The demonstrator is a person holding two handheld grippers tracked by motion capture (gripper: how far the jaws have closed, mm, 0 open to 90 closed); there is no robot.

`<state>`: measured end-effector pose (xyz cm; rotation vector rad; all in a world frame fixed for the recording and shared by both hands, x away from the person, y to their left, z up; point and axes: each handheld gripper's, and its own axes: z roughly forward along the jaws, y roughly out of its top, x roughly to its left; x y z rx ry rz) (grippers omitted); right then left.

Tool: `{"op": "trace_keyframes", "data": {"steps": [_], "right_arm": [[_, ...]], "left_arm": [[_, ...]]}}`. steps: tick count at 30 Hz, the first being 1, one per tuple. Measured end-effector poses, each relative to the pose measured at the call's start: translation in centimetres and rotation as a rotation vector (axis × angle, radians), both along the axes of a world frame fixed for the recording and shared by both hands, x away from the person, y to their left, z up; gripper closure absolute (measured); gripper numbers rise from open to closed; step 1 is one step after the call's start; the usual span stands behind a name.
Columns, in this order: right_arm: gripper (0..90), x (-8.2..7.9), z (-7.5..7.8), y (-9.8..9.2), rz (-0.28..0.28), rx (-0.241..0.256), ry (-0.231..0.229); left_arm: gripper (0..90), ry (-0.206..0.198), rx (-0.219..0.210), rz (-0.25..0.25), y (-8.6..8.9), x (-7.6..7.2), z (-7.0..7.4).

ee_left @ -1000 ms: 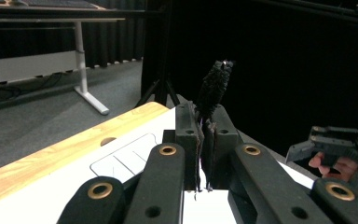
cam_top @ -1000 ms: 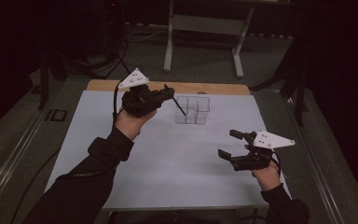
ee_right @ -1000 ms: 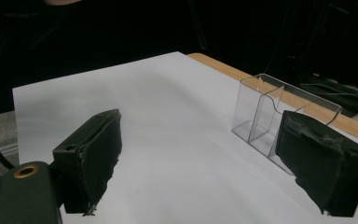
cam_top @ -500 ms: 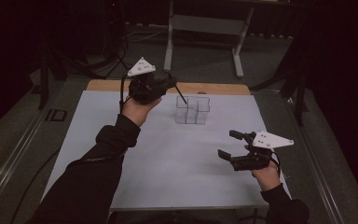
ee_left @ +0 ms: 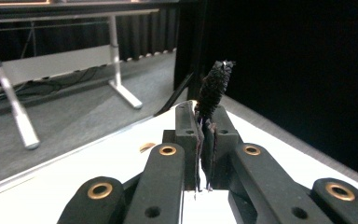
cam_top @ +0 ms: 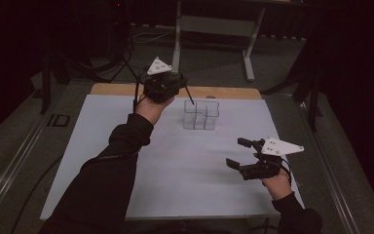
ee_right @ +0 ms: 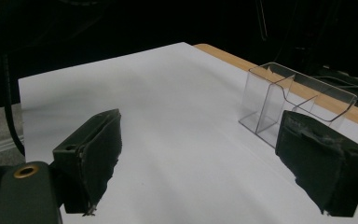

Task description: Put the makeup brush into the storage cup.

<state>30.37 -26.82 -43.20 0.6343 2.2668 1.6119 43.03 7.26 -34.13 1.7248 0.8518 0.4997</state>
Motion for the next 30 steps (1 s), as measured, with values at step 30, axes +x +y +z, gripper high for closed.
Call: {"op": "trace_keyframes", "data": {"steps": [30], "right_arm": [[14.2,0.0,-0.3,0.1,0.026,0.003,0.015]], "left_arm": [[85.6,0.123,0.054,0.083,-2.1,4.0,-6.0]]}}
